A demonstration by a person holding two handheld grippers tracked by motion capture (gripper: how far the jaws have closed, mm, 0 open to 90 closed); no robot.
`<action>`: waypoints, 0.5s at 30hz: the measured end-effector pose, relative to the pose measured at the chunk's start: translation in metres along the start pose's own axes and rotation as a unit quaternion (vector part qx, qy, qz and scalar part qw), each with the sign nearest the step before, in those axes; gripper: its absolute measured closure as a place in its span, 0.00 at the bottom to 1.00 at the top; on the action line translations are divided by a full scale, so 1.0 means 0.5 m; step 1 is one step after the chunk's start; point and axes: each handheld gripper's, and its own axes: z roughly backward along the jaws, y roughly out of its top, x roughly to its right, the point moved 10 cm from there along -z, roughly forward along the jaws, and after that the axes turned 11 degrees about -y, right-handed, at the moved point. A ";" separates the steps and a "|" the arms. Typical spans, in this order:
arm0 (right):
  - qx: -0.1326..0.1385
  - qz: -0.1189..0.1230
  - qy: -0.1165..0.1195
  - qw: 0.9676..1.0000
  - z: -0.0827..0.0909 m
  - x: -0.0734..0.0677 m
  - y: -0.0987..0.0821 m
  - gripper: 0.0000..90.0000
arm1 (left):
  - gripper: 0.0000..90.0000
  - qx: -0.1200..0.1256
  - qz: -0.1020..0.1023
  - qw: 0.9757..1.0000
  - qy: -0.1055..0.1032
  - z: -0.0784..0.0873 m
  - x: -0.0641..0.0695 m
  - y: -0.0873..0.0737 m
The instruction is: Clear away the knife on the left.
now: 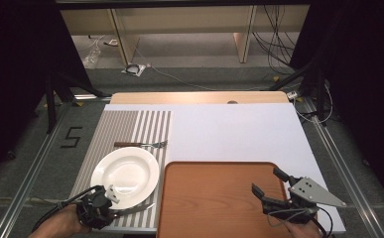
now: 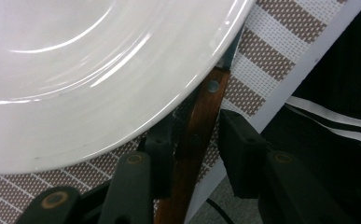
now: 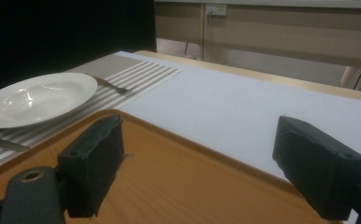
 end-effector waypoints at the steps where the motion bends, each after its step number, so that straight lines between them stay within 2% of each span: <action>1: 0.002 0.000 0.001 1.000 0.000 0.000 0.001 0.19 | 0.74 -0.001 -0.004 1.000 0.000 -0.001 0.002 0.002; 7: 0.002 0.000 0.003 1.000 0.000 -0.002 0.001 0.20 | 0.82 -0.012 -0.026 1.000 -0.002 -0.002 0.005 0.004; 15: -0.002 0.002 0.005 1.000 0.000 -0.004 -0.001 0.20 | 0.84 -0.015 -0.036 0.999 -0.002 0.000 0.007 0.006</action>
